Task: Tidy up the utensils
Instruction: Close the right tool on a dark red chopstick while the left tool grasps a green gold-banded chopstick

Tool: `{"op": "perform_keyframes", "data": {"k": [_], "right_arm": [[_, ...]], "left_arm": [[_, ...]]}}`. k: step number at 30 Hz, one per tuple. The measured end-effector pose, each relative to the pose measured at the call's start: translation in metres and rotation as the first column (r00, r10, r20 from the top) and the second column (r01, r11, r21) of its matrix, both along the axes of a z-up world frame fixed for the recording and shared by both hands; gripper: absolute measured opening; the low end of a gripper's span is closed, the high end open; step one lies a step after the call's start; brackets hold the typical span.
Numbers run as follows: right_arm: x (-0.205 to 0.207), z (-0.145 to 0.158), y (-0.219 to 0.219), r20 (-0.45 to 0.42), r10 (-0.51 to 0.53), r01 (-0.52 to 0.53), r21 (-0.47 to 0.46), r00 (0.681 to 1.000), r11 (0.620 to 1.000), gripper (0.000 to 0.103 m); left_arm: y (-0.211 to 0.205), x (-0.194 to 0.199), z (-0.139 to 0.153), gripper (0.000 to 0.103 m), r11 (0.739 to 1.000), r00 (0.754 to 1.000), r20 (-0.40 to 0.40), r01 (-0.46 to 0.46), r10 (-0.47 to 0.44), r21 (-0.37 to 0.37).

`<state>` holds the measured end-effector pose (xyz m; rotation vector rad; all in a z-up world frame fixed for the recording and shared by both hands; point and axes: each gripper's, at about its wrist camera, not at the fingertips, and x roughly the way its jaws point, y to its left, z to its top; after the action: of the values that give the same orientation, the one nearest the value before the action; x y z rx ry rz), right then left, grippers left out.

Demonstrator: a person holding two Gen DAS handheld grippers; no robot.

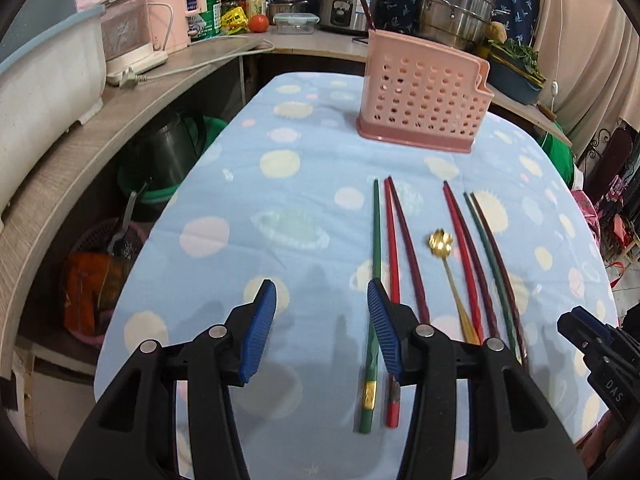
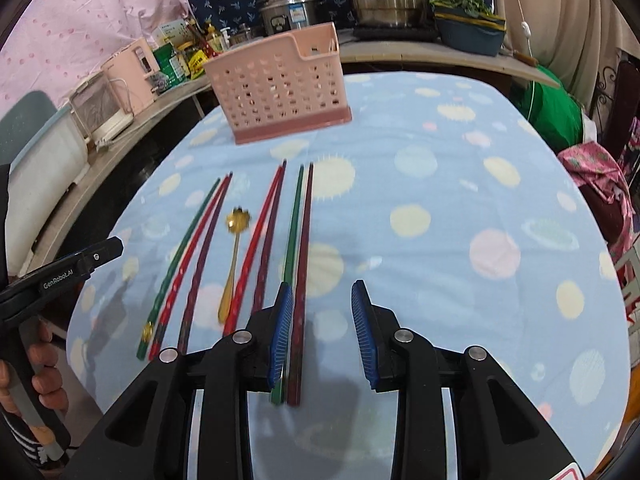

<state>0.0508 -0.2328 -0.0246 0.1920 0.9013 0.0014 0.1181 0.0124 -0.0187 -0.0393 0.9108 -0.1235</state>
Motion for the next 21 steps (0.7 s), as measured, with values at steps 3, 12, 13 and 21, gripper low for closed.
{"op": "perform_keyframes", "data": {"k": [3,12,13,21], "right_arm": [[-0.007,-0.01,0.004,-0.02,0.005,-0.005,-0.002,1.0,1.0,0.03],[-0.015,-0.023,0.012,-0.042,0.023,-0.023,-0.006,0.999,1.0,0.03],[-0.015,-0.024,0.013,-0.044,0.023,-0.024,-0.006,0.999,1.0,0.03],[-0.015,-0.033,0.015,-0.064,0.029,-0.029,-0.002,0.998,1.0,0.027]], "left_arm": [[0.001,-0.008,-0.008,0.045,1.0,1.0,-0.02,0.003,-0.003,-0.009],[0.002,-0.026,-0.024,0.045,1.0,0.999,-0.053,0.012,-0.012,0.003],[0.002,-0.027,-0.024,0.045,1.0,0.998,-0.055,0.012,-0.012,0.003],[-0.001,-0.032,-0.026,0.046,1.0,0.998,-0.06,0.028,-0.028,0.003]]}}
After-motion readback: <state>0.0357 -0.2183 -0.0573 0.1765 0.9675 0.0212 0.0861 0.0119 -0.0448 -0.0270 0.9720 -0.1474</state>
